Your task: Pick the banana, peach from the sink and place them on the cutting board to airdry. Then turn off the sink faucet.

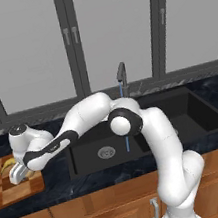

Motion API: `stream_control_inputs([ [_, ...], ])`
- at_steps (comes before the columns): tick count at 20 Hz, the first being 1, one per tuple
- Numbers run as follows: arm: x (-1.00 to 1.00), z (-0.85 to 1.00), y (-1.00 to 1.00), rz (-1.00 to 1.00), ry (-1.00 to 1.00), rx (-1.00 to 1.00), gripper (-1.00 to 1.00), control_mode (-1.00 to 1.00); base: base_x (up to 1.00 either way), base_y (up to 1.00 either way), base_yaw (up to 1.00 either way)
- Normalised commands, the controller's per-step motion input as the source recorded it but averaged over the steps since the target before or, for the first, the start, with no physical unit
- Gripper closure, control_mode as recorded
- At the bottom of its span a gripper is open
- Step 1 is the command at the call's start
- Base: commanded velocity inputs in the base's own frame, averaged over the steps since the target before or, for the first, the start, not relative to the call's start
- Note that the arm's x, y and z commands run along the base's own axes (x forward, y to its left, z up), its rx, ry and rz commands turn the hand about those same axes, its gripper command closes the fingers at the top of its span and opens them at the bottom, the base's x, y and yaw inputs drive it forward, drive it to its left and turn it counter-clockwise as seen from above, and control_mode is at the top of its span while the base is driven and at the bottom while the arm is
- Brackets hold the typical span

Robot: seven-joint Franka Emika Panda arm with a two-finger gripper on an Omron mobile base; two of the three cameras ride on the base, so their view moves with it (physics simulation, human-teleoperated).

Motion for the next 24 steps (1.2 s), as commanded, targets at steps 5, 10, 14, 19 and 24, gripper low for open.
stream_control_inputs([
  [5, 0.0, 0.04, 0.0, 0.0, -0.03, 0.0, -1.0, -1.0, 0.0, 0.0, 0.0],
  [10, -0.08, 0.24, 0.0, 0.0, -0.03, 0.0, -1.0, -1.0, 0.0, 0.0, 0.0],
  [14, -0.26, 0.33, -0.04, 0.0, -0.03, 0.01, -1.0, -1.0, 0.0, 0.0, 0.0],
  [19, -0.33, 0.2, -0.25, -0.02, 0.0, 0.05, -1.0, -1.0, 0.0, 0.0, 0.0],
  [24, -0.2, 0.05, -0.41, 0.0, 0.01, 0.1, -1.0, -1.0, 0.0, 0.0, 0.0],
])
